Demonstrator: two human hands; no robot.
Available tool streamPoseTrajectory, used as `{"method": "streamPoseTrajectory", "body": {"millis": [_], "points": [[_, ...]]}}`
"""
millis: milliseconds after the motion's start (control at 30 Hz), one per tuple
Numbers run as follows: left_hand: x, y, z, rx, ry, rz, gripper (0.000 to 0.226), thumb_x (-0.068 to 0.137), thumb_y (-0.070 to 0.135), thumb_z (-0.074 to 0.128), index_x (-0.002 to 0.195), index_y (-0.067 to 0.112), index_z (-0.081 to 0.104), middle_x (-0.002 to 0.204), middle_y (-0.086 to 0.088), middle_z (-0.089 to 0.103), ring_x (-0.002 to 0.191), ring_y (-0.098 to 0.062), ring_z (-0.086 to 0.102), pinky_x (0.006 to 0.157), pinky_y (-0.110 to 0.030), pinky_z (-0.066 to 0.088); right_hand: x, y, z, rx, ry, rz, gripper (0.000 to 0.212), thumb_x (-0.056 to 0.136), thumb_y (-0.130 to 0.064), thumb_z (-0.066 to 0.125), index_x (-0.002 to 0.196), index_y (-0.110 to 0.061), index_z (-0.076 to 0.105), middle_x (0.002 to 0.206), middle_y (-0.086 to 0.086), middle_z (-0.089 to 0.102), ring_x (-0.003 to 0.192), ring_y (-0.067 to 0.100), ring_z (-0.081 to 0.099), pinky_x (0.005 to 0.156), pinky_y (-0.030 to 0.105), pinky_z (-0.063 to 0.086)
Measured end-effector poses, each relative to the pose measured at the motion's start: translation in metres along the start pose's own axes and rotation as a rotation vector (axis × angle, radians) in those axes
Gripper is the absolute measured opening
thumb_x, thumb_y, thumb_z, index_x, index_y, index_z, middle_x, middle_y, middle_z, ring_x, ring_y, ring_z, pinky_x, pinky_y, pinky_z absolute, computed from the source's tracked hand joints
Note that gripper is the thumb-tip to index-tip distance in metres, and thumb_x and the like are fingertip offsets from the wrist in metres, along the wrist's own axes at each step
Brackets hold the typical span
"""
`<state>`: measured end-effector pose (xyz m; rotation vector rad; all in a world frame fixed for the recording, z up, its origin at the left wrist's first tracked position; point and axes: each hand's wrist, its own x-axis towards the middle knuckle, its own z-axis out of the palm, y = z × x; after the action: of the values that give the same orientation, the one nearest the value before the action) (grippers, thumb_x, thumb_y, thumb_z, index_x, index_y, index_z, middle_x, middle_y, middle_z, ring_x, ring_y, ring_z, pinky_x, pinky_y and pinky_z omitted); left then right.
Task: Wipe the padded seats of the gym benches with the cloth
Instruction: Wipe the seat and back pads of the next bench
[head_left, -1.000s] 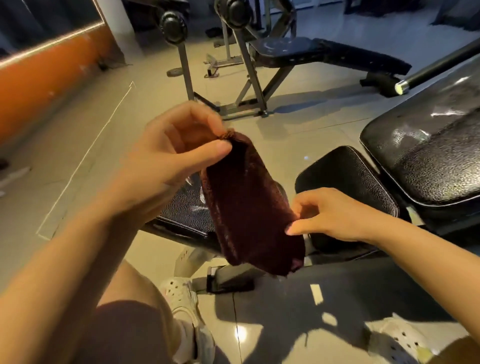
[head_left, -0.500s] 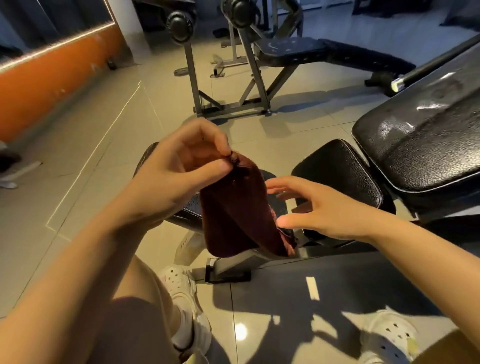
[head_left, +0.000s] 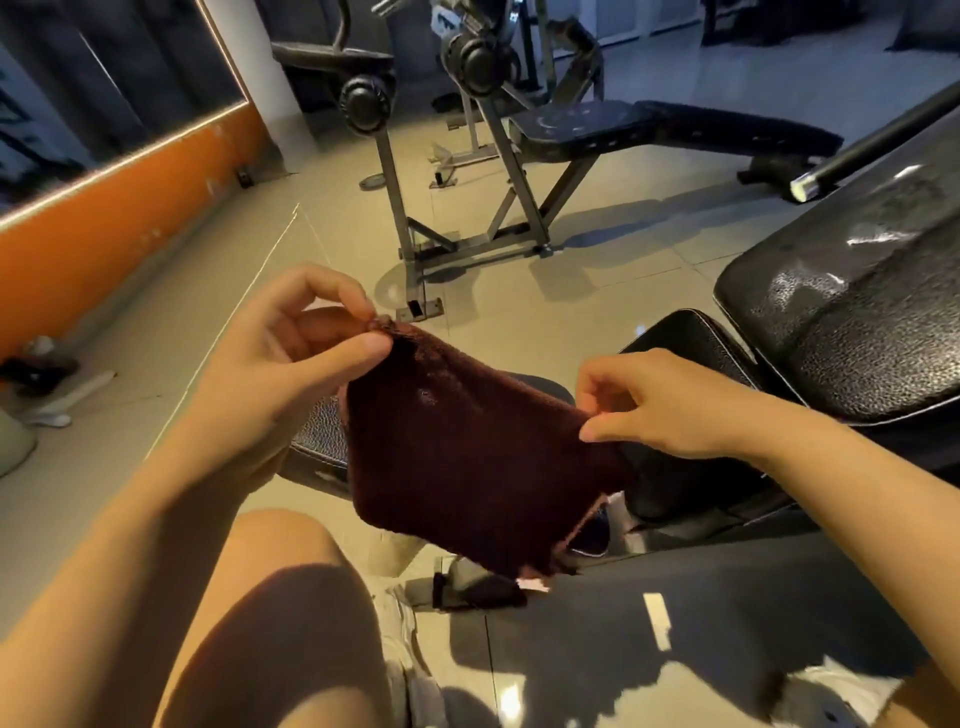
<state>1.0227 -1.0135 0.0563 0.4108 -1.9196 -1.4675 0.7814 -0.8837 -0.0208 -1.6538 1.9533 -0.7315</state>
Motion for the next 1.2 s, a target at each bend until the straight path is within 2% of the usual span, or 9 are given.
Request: {"method": "streamPoseTrajectory", "body": {"millis": [167, 300, 400, 533, 633, 733, 833, 1000, 1200], "points": [[-0.006, -0.007, 0.003, -0.025, 0.108, -0.018, 0.022, 0.058, 0.019, 0.076, 0.077, 0.025, 0.066, 0.068, 0.000, 0.070, 0.063, -0.011, 0.066, 0.058, -0.016, 0.052, 0.002, -0.002, 0.003, -0.385, 0.138, -0.035, 0.007, 0.097, -0.037, 0.054, 0.094, -0.031, 0.055, 0.079, -0.012, 0.056, 0.080, 0.017, 0.058, 0.067, 0.031, 0.040], [-0.015, -0.010, 0.011, -0.006, 0.209, -0.028, 0.026, 0.063, 0.014, 0.073, 0.086, 0.018, 0.061, 0.064, 0.004, 0.069, 0.059, -0.006, 0.064, 0.052, -0.013, 0.049, -0.003, 0.002, 0.005, -0.064, 0.195, 0.004, 0.011, 0.101, -0.025, 0.049, 0.096, -0.027, 0.058, 0.063, -0.005, 0.058, 0.048, 0.007, 0.058, 0.051, 0.019, 0.043], [-0.021, -0.011, 0.015, 0.019, 0.262, -0.044, 0.027, 0.066, 0.011, 0.070, 0.090, 0.014, 0.058, 0.066, 0.005, 0.070, 0.062, -0.007, 0.066, 0.053, -0.015, 0.052, -0.010, 0.007, 0.005, 0.012, 0.107, -0.023, 0.003, 0.095, -0.028, 0.059, 0.096, -0.031, 0.059, 0.074, -0.007, 0.064, 0.059, 0.003, 0.060, 0.059, 0.019, 0.046], [-0.031, -0.010, 0.011, 0.057, 0.330, -0.048, 0.037, 0.056, 0.022, 0.075, 0.090, 0.016, 0.061, 0.072, 0.005, 0.072, 0.070, -0.009, 0.069, 0.059, -0.016, 0.054, -0.015, 0.016, 0.005, -0.091, 0.152, 0.039, 0.029, 0.080, -0.024, 0.078, 0.095, -0.025, 0.053, 0.082, -0.008, 0.060, 0.069, 0.008, 0.054, 0.059, 0.019, 0.036], [-0.043, -0.013, 0.010, 0.084, 0.354, -0.038, 0.030, 0.062, 0.017, 0.073, 0.090, 0.017, 0.062, 0.073, 0.007, 0.072, 0.070, -0.007, 0.069, 0.059, -0.015, 0.054, -0.017, 0.022, 0.002, -0.140, 0.290, 0.068, 0.023, 0.082, -0.025, 0.076, 0.076, -0.025, 0.054, 0.072, -0.006, 0.059, 0.065, 0.007, 0.053, 0.055, 0.022, 0.033], [-0.059, -0.022, 0.012, 0.093, 0.369, -0.027, 0.027, 0.067, 0.003, 0.068, 0.083, 0.025, 0.068, 0.075, 0.008, 0.072, 0.069, -0.005, 0.068, 0.059, -0.015, 0.053, -0.022, 0.022, -0.008, -0.106, 0.216, 0.041, 0.014, 0.086, -0.024, 0.072, 0.078, -0.026, 0.061, 0.071, -0.005, 0.065, 0.052, 0.009, 0.060, 0.051, 0.019, 0.041], [-0.076, -0.032, 0.012, 0.055, 0.343, -0.025, 0.021, 0.064, 0.021, 0.079, 0.080, 0.033, 0.073, 0.076, 0.009, 0.072, 0.069, -0.002, 0.065, 0.060, -0.014, 0.053, -0.029, 0.015, -0.020, 0.052, 0.097, -0.013, 0.012, 0.086, -0.009, 0.070, 0.081, -0.017, 0.064, 0.068, 0.002, 0.068, 0.051, 0.012, 0.063, 0.047, 0.021, 0.051], [-0.101, -0.045, 0.006, 0.155, 0.189, -0.117, 0.048, 0.048, 0.053, 0.090, 0.088, 0.033, 0.073, 0.082, 0.002, 0.071, 0.074, -0.008, 0.066, 0.066, -0.018, 0.055, -0.046, 0.013, -0.025, -0.012, 0.058, -0.082, 0.021, 0.078, -0.011, 0.076, 0.076, -0.027, 0.064, 0.071, -0.011, 0.066, 0.056, 0.009, 0.060, 0.058, 0.024, 0.047], [-0.096, -0.056, -0.010, 0.567, 0.240, -0.187, 0.023, 0.064, 0.037, 0.070, 0.087, 0.039, 0.067, 0.084, 0.008, 0.070, 0.075, -0.008, 0.067, 0.066, -0.028, 0.057, 0.003, 0.005, 0.006, -0.004, 0.389, -0.057, 0.019, 0.083, -0.006, 0.068, 0.080, -0.024, 0.062, 0.081, -0.012, 0.059, 0.073, 0.001, 0.055, 0.064, 0.006, 0.037]]}}
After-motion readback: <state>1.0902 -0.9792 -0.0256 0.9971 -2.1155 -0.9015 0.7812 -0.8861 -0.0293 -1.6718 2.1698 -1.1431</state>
